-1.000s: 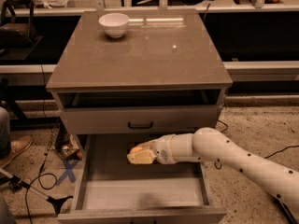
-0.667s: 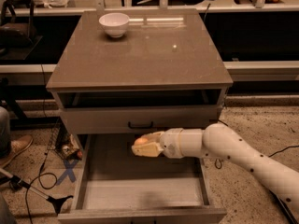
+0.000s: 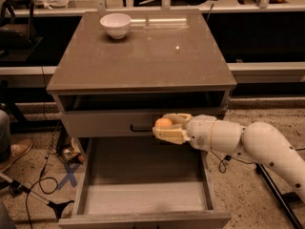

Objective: Pick orange from middle drawer and place on counter

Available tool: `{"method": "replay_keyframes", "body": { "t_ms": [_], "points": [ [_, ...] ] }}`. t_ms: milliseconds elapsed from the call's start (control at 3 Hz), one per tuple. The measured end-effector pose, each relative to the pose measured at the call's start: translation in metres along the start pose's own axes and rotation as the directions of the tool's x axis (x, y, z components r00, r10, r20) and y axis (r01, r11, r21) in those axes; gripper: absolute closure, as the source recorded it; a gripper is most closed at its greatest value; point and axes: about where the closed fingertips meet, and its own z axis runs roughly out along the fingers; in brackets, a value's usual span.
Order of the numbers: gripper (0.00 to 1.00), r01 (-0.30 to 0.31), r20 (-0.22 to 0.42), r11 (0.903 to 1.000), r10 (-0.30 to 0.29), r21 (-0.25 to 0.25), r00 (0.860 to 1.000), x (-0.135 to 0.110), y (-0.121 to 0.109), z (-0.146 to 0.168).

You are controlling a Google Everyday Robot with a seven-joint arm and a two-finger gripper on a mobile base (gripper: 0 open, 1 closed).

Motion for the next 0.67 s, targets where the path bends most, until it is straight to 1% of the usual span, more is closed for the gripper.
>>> {"method": "replay_keyframes", "body": {
  "t_ms": [333,667],
  "points": [
    [1.0,0.094,0.085,0.9938,-0.099,0.059,0.991,-0.0545,-0.0008,-0.0251],
    [1.0,0.094,0.085,0.9938,-0.099,0.059,0.991,-0.0545,-0.0008,-0.0251]
  ]
}}
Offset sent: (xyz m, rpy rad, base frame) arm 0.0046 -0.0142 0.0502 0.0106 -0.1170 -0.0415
